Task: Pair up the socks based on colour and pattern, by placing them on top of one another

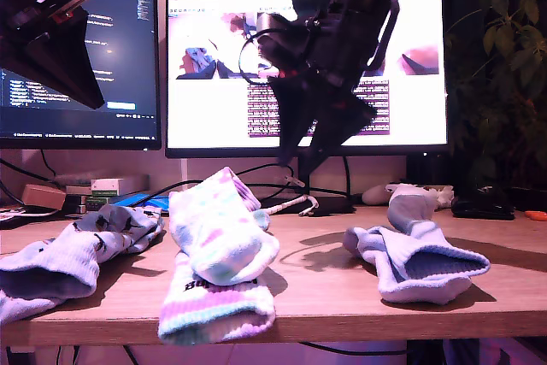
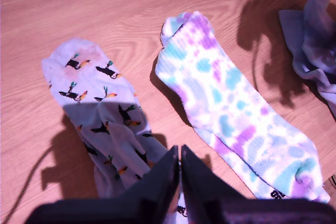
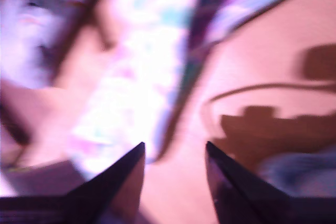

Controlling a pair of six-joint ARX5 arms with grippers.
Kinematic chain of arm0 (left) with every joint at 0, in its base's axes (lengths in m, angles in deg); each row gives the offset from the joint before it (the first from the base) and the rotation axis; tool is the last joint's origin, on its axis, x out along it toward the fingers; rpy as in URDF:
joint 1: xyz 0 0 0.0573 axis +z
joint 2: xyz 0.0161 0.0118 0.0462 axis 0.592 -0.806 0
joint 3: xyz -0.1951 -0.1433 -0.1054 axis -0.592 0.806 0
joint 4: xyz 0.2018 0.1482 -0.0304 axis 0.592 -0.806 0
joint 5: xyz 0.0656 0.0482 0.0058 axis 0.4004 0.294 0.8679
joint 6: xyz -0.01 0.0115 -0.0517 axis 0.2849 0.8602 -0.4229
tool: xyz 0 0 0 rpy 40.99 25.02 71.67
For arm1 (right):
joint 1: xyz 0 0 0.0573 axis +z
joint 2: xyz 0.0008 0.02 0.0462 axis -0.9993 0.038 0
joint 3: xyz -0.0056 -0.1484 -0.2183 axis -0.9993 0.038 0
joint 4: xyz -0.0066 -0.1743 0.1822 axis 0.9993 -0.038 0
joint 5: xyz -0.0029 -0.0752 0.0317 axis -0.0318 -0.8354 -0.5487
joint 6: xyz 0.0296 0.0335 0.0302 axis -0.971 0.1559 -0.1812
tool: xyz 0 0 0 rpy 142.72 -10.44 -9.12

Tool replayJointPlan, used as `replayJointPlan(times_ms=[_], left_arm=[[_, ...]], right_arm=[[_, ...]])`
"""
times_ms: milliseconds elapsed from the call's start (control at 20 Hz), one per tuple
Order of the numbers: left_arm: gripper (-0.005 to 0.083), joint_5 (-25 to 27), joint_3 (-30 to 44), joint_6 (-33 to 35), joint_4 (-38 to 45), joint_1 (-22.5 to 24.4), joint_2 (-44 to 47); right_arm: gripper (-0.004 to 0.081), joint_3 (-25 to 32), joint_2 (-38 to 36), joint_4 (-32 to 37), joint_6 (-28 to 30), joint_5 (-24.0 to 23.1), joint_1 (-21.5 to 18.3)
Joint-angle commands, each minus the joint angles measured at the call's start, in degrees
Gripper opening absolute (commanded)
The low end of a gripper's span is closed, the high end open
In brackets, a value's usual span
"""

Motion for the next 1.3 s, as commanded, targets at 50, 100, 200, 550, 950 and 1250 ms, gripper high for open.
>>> replayJointPlan(times_ms=[50, 100, 200, 550, 950, 1250], left_arm=[[-0.0023, -0.1, 0.5, 0.5, 0.3, 0.1, 0.6], [-0.0023, -0.1, 0.5, 0.5, 0.3, 0.1, 0.6], [-0.0023, -0.1, 0.5, 0.5, 0.3, 0.1, 0.6], [-0.0023, -0.1, 0.5, 0.5, 0.3, 0.1, 0.6], [-0.0023, -0.1, 0.5, 0.4, 0.1, 0.1, 0.6], [-0.0023, -0.1, 0.5, 0.5, 0.1, 0.1, 0.6]], right_arm=[[0.0371, 2.6, 1.1, 1.8, -0.9, 2.3, 0.7], [0.0371, 4.2, 1.1, 2.6, -1.1, 2.4, 1.0], [0.0371, 7.7, 1.1, 4.7, -1.7, 3.7, 1.5], [0.0370, 16.8, 1.1, 10.6, -5.3, 9.8, 3.1], [-0.0007, 17.6, 1.1, 15.4, -12.7, 10.8, 5.5], [-0.0011, 17.4, -1.2, 15.7, -14.5, 23.1, 5.6]])
